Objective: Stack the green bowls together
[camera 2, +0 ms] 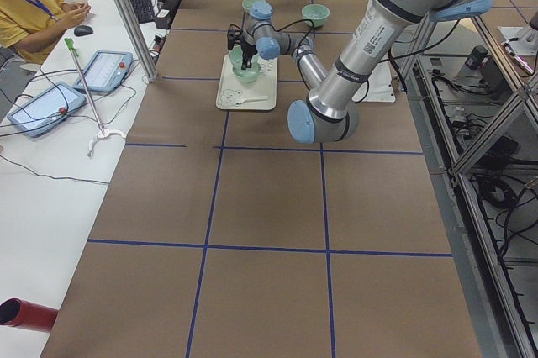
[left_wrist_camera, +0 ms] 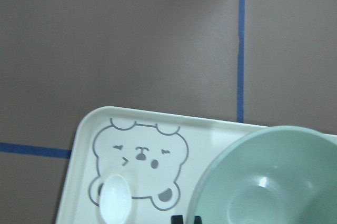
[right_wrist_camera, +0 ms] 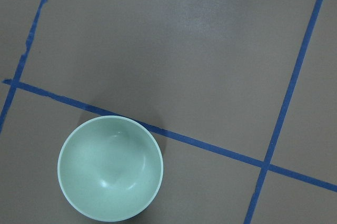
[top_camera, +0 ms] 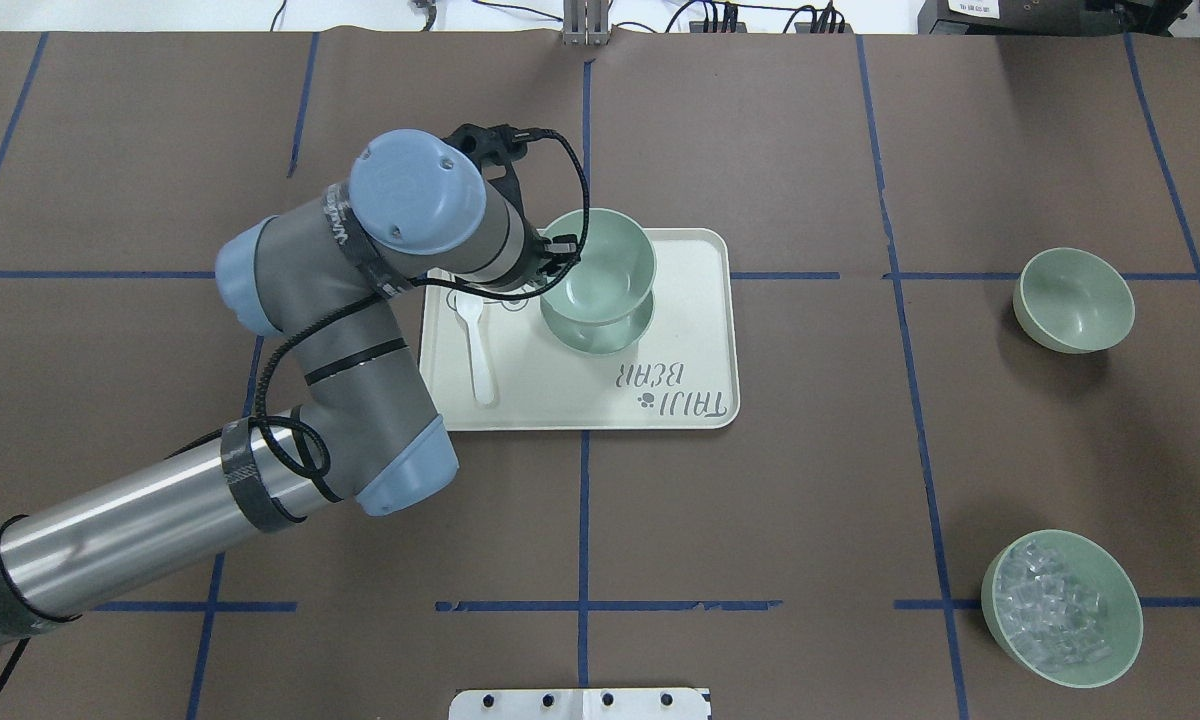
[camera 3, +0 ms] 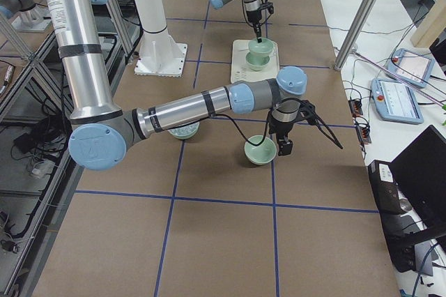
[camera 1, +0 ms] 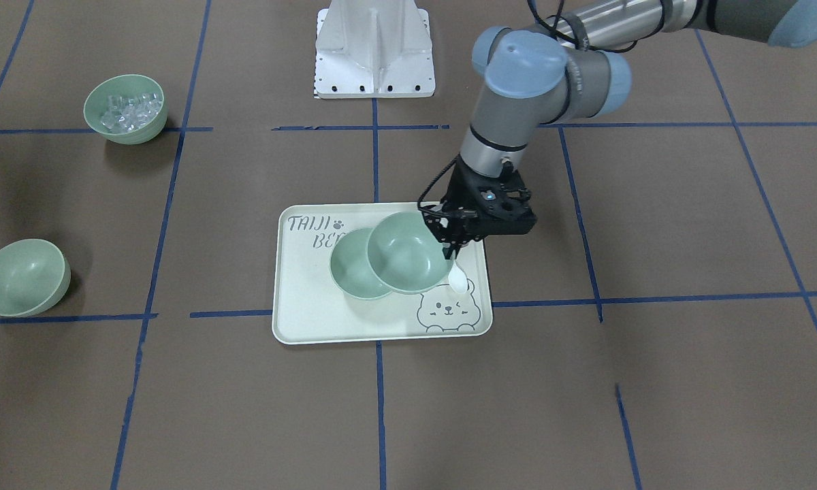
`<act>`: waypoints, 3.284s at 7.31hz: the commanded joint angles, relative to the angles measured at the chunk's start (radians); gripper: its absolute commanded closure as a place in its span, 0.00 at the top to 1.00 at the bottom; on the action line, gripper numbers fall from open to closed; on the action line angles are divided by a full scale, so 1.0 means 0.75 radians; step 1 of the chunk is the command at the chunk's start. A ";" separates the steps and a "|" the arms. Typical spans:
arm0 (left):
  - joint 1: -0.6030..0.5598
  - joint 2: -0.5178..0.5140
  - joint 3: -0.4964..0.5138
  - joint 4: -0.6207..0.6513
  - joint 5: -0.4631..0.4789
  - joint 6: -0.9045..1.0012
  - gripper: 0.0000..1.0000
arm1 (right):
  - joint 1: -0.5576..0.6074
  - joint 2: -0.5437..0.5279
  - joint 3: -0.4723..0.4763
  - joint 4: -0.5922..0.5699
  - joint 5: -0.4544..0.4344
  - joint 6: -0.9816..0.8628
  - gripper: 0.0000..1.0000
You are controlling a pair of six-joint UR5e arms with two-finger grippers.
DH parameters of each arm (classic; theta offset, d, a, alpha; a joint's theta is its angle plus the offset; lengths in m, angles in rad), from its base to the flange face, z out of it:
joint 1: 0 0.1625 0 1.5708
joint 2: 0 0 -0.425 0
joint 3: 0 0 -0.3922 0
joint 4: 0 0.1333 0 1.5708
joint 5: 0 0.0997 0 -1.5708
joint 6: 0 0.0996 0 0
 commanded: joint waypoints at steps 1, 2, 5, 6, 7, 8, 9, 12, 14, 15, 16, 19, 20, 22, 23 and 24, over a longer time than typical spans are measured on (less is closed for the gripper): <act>0.029 -0.025 0.045 -0.011 0.036 -0.013 0.00 | 0.000 0.000 0.001 0.000 0.000 0.000 1.00; 0.029 -0.027 0.067 -0.011 0.036 -0.009 0.00 | 0.000 0.000 0.001 0.000 0.000 0.000 1.00; 0.035 -0.021 0.088 -0.011 0.036 -0.005 0.00 | 0.000 0.000 0.001 0.000 0.000 0.000 1.00; 0.035 -0.019 0.086 -0.011 0.036 -0.007 0.00 | 0.000 0.000 -0.001 0.000 0.000 0.000 1.00; 0.035 -0.017 0.086 -0.011 0.036 -0.007 0.22 | 0.000 0.000 0.001 0.000 0.000 0.000 1.00; 0.035 -0.017 0.086 -0.011 0.036 -0.007 0.47 | 0.000 0.000 0.001 0.000 0.000 0.000 1.00; 0.033 -0.015 0.084 -0.009 0.036 -0.009 0.70 | 0.000 0.000 0.001 0.000 0.000 0.000 1.00; -0.113 0.075 -0.038 0.011 -0.045 0.214 1.00 | -0.002 -0.004 0.027 -0.002 0.004 0.002 1.00; -0.427 0.373 -0.267 0.011 -0.416 0.683 1.00 | -0.014 -0.024 0.056 0.000 0.016 0.163 1.00; -0.591 0.544 -0.300 0.013 -0.522 0.965 1.00 | -0.022 -0.045 0.068 0.000 0.014 0.184 1.00; -0.754 0.702 -0.299 0.017 -0.545 1.304 1.00 | -0.033 -0.061 0.068 0.002 0.012 0.182 1.00; -1.256 0.977 -0.189 0.133 -0.700 1.979 1.00 | -0.124 -0.159 0.052 0.308 0.002 0.428 1.00; -1.269 1.020 -0.180 0.278 -0.715 2.003 1.00 | -0.165 -0.174 0.050 0.374 -0.014 0.492 1.00; -1.322 1.037 -0.158 0.377 -0.717 2.001 1.00 | -0.192 -0.182 0.003 0.419 -0.029 0.495 1.00; -1.343 1.039 -0.158 0.406 -0.735 2.005 1.00 | -0.208 -0.182 -0.058 0.506 -0.031 0.521 1.00; -1.341 1.043 -0.160 0.424 -0.798 1.999 1.00 | -0.227 -0.176 -0.113 0.600 -0.035 0.570 1.00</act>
